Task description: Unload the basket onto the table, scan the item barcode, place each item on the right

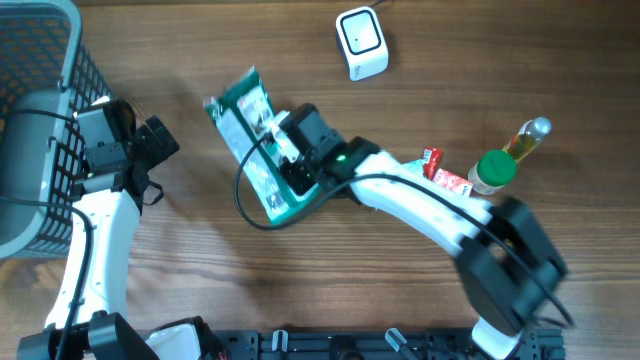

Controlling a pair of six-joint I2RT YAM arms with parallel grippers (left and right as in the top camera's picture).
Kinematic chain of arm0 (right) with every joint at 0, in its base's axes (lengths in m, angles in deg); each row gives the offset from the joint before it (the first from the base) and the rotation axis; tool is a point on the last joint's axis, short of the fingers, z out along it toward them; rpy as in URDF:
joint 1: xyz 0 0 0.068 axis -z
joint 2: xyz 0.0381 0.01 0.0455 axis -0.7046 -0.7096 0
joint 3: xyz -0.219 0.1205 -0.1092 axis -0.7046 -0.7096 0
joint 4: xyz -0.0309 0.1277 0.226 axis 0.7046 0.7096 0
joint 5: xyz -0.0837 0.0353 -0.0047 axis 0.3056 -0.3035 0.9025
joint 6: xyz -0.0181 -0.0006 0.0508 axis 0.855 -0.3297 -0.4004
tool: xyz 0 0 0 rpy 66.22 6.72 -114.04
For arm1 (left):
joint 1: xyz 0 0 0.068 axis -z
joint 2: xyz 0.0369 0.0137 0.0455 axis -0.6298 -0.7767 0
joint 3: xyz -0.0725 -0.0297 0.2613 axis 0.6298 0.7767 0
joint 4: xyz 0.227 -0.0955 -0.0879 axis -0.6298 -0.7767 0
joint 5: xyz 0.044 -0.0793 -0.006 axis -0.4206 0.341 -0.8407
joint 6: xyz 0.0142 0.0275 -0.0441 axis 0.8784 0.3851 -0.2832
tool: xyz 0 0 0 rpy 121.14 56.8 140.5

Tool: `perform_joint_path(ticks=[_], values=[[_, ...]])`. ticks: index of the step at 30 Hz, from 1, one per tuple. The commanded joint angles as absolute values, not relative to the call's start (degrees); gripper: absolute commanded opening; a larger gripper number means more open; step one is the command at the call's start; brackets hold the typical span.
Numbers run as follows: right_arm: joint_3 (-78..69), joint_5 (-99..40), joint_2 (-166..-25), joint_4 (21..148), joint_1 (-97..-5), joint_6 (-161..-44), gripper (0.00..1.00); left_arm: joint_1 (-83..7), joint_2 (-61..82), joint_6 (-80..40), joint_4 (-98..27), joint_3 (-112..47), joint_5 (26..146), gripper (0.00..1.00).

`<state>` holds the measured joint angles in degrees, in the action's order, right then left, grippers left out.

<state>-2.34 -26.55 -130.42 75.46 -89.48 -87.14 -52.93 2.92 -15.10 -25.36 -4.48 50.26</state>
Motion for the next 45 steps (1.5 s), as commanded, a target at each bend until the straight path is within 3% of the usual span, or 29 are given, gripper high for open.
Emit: perform_joint_path(ticks=[1,13,19,23,27,34,37,45], values=[[-0.13,-27.30,-123.08,76.86,-89.55,-82.41,0.04,-53.04,3.37,-14.40,-25.23,-5.07,50.52,1.00],[-0.13,-25.66,-121.44,76.88,-89.55,-62.55,0.04,-53.04,3.37,-14.40,-25.23,-5.07,50.52,1.00],[-0.16,-9.77,-121.44,72.09,-89.53,-46.22,0.04,-53.04,3.37,-14.40,-25.23,-5.07,50.52,1.00],[-0.16,4.09,-121.51,55.00,-87.34,-26.37,0.04,-53.04,3.37,-14.38,-25.23,-5.07,50.52,1.00],[-0.16,4.07,-124.28,32.62,-78.16,-14.53,0.04,-53.04,3.37,-14.40,-25.23,-5.07,50.52,1.00],[0.80,5.29,-143.63,3.00,-66.73,-16.41,0.04,-53.04,3.37,-14.40,-25.23,-5.07,50.52,1.00],[9.22,6.93,-151.71,3.37,-66.64,-25.74,0.04,-53.04,3.37,-14.38,-25.23,-5.07,50.52,1.00],[13.09,4.11,-159.63,6.28,-67.45,-28.80,0.04,-53.04,3.37,-14.38,-25.23,-5.07,50.52,1.00]])
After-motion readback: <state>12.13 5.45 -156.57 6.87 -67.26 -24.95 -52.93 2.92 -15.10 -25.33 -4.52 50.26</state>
